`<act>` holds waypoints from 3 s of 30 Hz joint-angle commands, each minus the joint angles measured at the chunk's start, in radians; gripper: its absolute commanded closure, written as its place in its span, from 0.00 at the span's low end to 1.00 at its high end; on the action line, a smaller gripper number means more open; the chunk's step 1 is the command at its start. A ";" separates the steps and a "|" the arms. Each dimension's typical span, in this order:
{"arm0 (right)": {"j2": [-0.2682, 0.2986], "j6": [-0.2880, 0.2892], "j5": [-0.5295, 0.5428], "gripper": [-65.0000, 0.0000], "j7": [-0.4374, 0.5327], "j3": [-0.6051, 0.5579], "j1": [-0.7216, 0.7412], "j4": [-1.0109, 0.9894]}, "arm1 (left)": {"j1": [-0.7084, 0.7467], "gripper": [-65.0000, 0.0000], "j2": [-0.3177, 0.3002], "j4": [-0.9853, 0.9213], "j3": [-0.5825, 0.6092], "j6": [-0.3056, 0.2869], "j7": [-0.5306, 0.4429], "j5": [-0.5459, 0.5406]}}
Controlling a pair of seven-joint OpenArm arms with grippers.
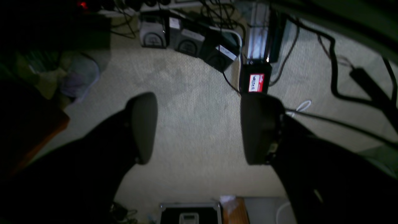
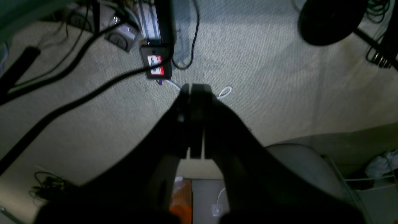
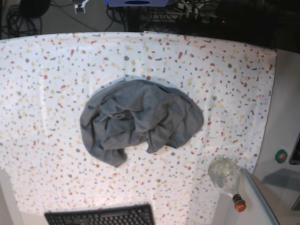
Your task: Layout the t-shirt on the table in an organized manner, then fold the t-shirt properly
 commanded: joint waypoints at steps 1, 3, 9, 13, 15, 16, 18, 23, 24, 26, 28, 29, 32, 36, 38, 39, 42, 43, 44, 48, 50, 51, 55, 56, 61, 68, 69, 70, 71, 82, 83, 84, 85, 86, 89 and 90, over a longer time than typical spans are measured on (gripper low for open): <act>0.004 -0.001 0.000 1.00 0.006 -0.001 -0.003 0.000 | 0.007 0.51 -0.004 0.002 0.002 0.002 0.001 0.001; 0.004 -0.001 -0.002 1.00 0.003 -0.003 -0.003 -0.006 | 0.007 0.72 -0.004 0.002 0.002 0.002 0.001 0.001; 0.008 -0.003 -0.002 1.00 0.002 -0.003 -0.003 -0.006 | 0.009 1.00 -0.004 -0.003 -0.003 0.002 0.001 0.001; 0.008 -0.003 -0.002 1.00 0.003 -0.003 -0.003 -0.006 | 0.010 1.00 -0.004 -0.003 0.002 0.002 0.000 0.001; 0.008 -0.003 -0.002 1.00 0.003 -0.003 -0.003 -0.006 | 0.010 1.00 -0.004 -0.003 0.002 0.002 0.000 0.001; 0.008 -0.003 -0.002 1.00 0.003 -0.003 -0.003 -0.006 | 0.010 1.00 -0.004 -0.003 0.002 0.002 0.000 0.001; 0.008 -0.003 -0.002 1.00 0.005 -0.003 -0.003 -0.006 | 0.012 1.00 -0.004 0.000 0.003 0.002 0.000 0.001; 0.008 -0.003 -0.002 1.00 0.005 -0.003 -0.003 -0.006 | 0.035 1.00 -0.004 0.023 0.003 0.002 -0.002 0.010; 0.008 -0.003 -0.002 1.00 0.005 -0.003 -0.003 -0.006 | 0.040 1.00 -0.004 0.026 0.003 0.002 -0.002 0.012; 0.008 -0.003 -0.002 1.00 0.005 -0.003 -0.003 -0.006 | 0.040 1.00 -0.004 0.029 0.003 0.002 -0.002 0.012; 0.008 -0.003 -0.002 1.00 0.003 -0.003 -0.003 -0.006 | 0.040 1.00 -0.004 0.029 0.003 0.002 -0.002 0.012; 0.008 -0.003 -0.002 1.00 0.003 -0.003 -0.005 -0.006 | 0.040 1.00 -0.006 0.028 0.005 0.002 -0.002 0.013; 0.008 -0.003 0.000 1.00 0.003 0.005 -0.035 0.011 | 0.064 1.00 -0.021 0.031 0.005 0.002 0.001 0.013; 0.008 -0.006 0.001 1.00 0.002 0.006 -0.184 0.223 | 0.167 1.00 -0.058 0.135 0.005 0.001 0.000 0.013; 0.008 -0.007 0.001 1.00 -0.032 0.008 -0.304 0.424 | 0.277 1.00 -0.089 0.284 0.005 0.001 0.000 0.002; 0.008 -0.007 0.003 1.00 -0.074 0.014 -0.353 0.518 | 0.326 1.00 -0.099 0.355 0.005 0.001 0.001 0.002; 0.002 -0.007 0.003 1.00 -0.222 0.108 -0.487 0.831 | 0.478 1.00 -0.135 0.582 -0.004 0.001 0.009 0.001; 0.001 -0.007 0.003 1.00 -0.261 0.137 -0.519 0.916 | 0.523 1.00 -0.145 0.649 -0.006 0.001 0.006 0.001; -0.004 -0.007 0.003 1.00 -0.291 0.165 -0.546 0.998 | 0.566 1.00 -0.156 0.718 -0.009 0.001 0.007 0.001; -0.035 -0.007 0.001 1.00 -0.325 0.247 -0.637 1.226 | 0.695 1.00 -0.201 0.944 -0.011 0.001 0.000 -0.001; -0.048 -0.007 0.000 1.00 -0.327 0.277 -0.671 1.345 | 0.759 1.00 -0.214 1.082 -0.027 0.001 0.000 -0.002; -0.048 -0.007 0.000 1.00 -0.327 0.286 -0.677 1.392 | 0.784 1.00 -0.214 1.142 -0.043 0.001 0.000 -0.002; -0.047 -0.003 0.000 1.00 -0.382 0.309 -0.637 1.523 | 0.845 1.00 -0.210 1.355 -0.110 0.001 0.007 -0.002; -0.047 -0.001 0.000 1.00 -0.408 0.313 -0.609 1.546 | 0.845 1.00 -0.210 1.395 -0.123 0.001 0.009 -0.002; -0.044 -0.001 -0.002 1.00 -0.526 0.307 -0.441 1.662 | 0.814 1.00 -0.219 1.571 -0.135 0.001 0.018 -0.172; -0.016 0.089 -0.002 1.00 -0.761 0.152 -0.074 1.720 | 0.655 1.00 -0.233 1.648 -0.136 0.002 0.231 -0.381; -0.015 0.097 -0.002 1.00 -0.807 0.115 -0.016 1.720 | 0.636 1.00 -0.233 1.648 -0.136 0.002 0.250 -0.392; -0.015 0.097 -0.002 1.00 -0.859 0.074 0.046 1.720 | 0.620 1.00 -0.233 1.648 -0.136 0.002 0.258 -0.400; -0.015 0.097 -0.002 1.00 -0.913 0.025 0.112 1.720 | 0.603 1.00 -0.233 1.648 -0.136 0.002 0.259 -0.400; -0.068 0.105 0.003 0.30 -0.905 -0.440 0.526 1.211 | 0.554 1.00 -0.070 1.639 -0.300 0.007 0.262 -0.404; -0.073 0.105 0.003 0.30 -0.858 -0.480 0.548 1.150 | 0.554 1.00 -0.040 1.639 -0.339 0.004 0.262 -0.404; -0.093 0.105 0.003 0.30 -0.813 -0.515 0.569 1.082 | 0.555 0.97 -0.013 1.642 -0.377 0.002 0.262 -0.403; -0.114 0.105 0.003 0.30 -0.782 -0.541 0.589 1.013 | 0.558 0.96 0.005 1.644 -0.406 0.002 0.262 -0.401; -0.131 0.105 0.003 0.30 -0.764 -0.554 0.610 0.949 | 0.560 0.96 0.016 1.644 -0.423 0.002 0.262 -0.400; -0.156 0.105 0.003 0.30 -0.704 -0.569 0.649 0.827 | 0.570 1.00 0.019 1.634 -0.439 0.002 0.262 -0.398; -0.157 0.103 0.003 0.30 -0.675 -0.570 0.653 0.811 | 0.575 1.00 0.019 1.634 -0.440 0.002 0.262 -0.398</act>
